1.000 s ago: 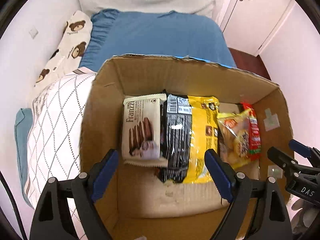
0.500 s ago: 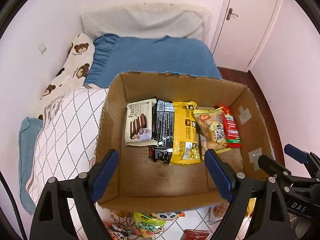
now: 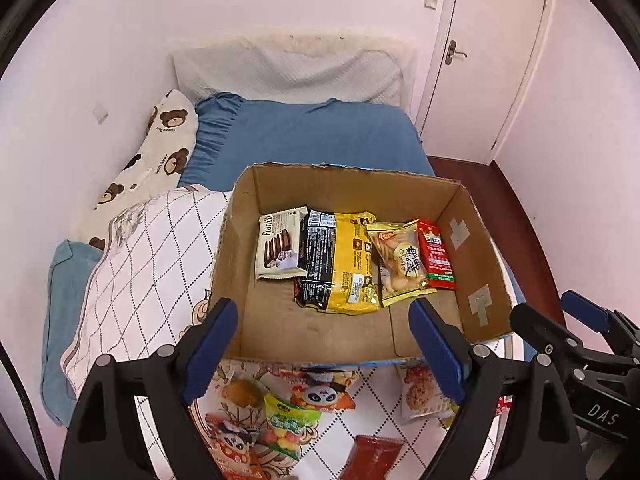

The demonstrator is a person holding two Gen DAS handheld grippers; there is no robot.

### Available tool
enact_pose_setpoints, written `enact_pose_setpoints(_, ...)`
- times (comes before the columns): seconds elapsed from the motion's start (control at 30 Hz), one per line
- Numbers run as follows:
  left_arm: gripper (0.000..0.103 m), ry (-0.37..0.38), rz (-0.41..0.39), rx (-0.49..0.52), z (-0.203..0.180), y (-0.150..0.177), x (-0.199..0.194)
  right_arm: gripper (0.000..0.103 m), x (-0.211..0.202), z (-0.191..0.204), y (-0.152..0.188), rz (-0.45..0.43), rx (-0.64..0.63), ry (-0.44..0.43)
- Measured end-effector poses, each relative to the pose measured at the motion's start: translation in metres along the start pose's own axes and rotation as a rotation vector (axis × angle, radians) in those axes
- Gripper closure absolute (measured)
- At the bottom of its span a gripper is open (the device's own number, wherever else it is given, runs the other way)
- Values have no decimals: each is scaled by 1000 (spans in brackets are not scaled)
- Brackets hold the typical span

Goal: Organize snacks
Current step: 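Grasp the panda-print packet with left tool while right tool grasps green candy bag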

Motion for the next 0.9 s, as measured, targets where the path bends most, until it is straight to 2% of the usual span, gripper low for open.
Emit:
enact_pose_setpoints(0.13, 15, -3, 4, -22, -4, 7, -7, 8, -11, -7, 3, -11, 5, -24)
enact_pose_setpoints(0.27, 15, 7, 22, -41, 3, 27, -9, 8, -5, -12, 21, 33, 19, -90)
enact_pose_setpoints(0.3, 9, -6, 23, -38, 8, 34, -10, 8, 2, -13, 32, 56, 31, -112)
enact_pose_setpoints(0.33, 0, -23, 28, -38, 12, 41, -10, 13, 9, -12, 42, 80, 36, -127)
enact_pose_setpoints(0.37, 0, -36, 34, -43, 19, 50, -9, 30, 17, -11, 53, 112, 43, -141)
enact_pose_setpoints(0.4, 0, -38, 46, -52, 26, 61, -7, 38, 26, -10, 65, 154, 57, -156)
enact_pose_setpoints(0.43, 0, -42, 67, -61, 34, 74, -4, 42, 36, -7, 80, 199, 69, -176)
enact_pose_setpoints(0.5, 0, -52, 118, -78, 51, 101, 4, 42, 51, 0, 105, 250, 78, -199)
enact_pose_setpoints(0.63, 0, -60, 233, -101, 81, 159, 26, 42, 72, 7, 144, 305, 103, -186)
enact_pose_setpoints(0.77, 0, -54, 351, -96, 96, 209, 52, 42, 77, -1, 164, 330, 157, -138)
enact_pose_setpoints(0.9, 0, -26, 439, -83, 99, 237, 85, 42, 84, 6, 177, 356, 170, -100)
Point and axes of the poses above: each gripper's, at about its wrist camera, not at the fingertips, and x roughly the way its jaws point, z to its left, y to its underside, the point moved 9 cm from there along x, roughly the way its jaws point, and after that the axes turned 8 degrees about x, right-handed, at the moved point
